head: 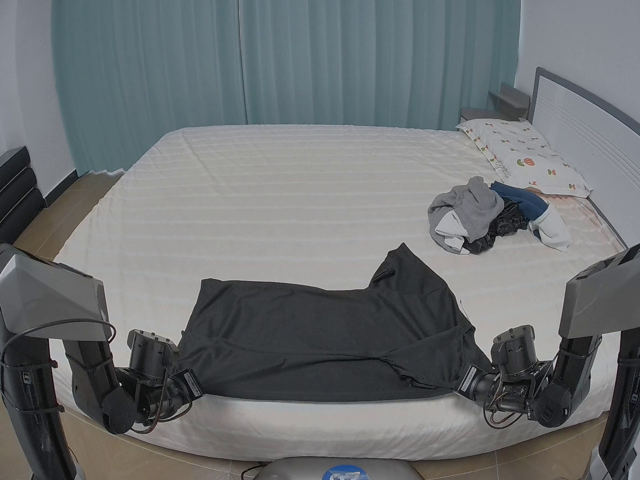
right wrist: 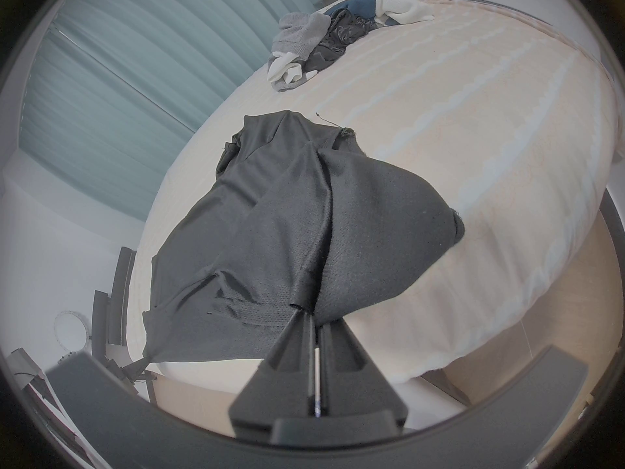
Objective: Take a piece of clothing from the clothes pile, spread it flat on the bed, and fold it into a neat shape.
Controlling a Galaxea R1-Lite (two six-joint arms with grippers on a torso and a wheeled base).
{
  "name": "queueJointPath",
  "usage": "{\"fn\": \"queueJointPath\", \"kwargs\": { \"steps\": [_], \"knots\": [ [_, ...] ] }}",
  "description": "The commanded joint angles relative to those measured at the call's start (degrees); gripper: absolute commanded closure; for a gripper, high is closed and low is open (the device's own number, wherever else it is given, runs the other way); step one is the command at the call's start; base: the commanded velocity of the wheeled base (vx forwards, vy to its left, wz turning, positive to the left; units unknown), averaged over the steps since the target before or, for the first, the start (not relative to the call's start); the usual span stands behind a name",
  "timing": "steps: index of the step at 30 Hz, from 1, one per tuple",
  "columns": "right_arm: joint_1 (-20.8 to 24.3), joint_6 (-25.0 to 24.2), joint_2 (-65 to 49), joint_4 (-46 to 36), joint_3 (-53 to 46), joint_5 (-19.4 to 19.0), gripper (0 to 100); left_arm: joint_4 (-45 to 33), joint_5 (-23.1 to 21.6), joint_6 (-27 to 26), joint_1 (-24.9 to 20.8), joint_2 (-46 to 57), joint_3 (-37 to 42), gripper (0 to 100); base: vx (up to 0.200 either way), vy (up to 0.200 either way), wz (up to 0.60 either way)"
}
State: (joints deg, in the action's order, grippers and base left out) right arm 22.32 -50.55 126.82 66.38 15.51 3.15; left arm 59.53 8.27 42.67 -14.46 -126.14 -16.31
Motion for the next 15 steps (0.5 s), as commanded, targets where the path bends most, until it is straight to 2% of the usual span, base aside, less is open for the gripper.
{"fn": "queueJointPath", "kwargs": {
  "steps": [1,6,7,8,15],
  "knots": [
    [0.0,0.5,1.4,0.0,-0.1,0.0,100,0.0,0.0,-0.2,-0.2,-0.6,0.3,100,0.000,0.000,0.00],
    [0.0,0.7,2.1,0.0,-0.1,0.0,100,-0.1,-0.1,-0.2,-0.3,-0.9,0.4,100,0.000,0.000,0.00],
    [0.0,0.8,2.2,0.0,0.0,0.0,100,-0.1,-0.1,-0.2,-0.5,-0.9,0.5,0,0.000,0.000,0.00],
    [0.0,0.9,2.2,0.0,0.1,0.0,0,-0.1,-0.1,-0.2,-0.7,-0.9,0.6,0,0.000,0.000,0.00],
    [-1.1,1.0,0.5,0.1,-0.2,0.0,0,0.1,0.0,-0.3,-0.7,-0.3,0.7,0,0.000,0.000,0.00]
  ]
}}
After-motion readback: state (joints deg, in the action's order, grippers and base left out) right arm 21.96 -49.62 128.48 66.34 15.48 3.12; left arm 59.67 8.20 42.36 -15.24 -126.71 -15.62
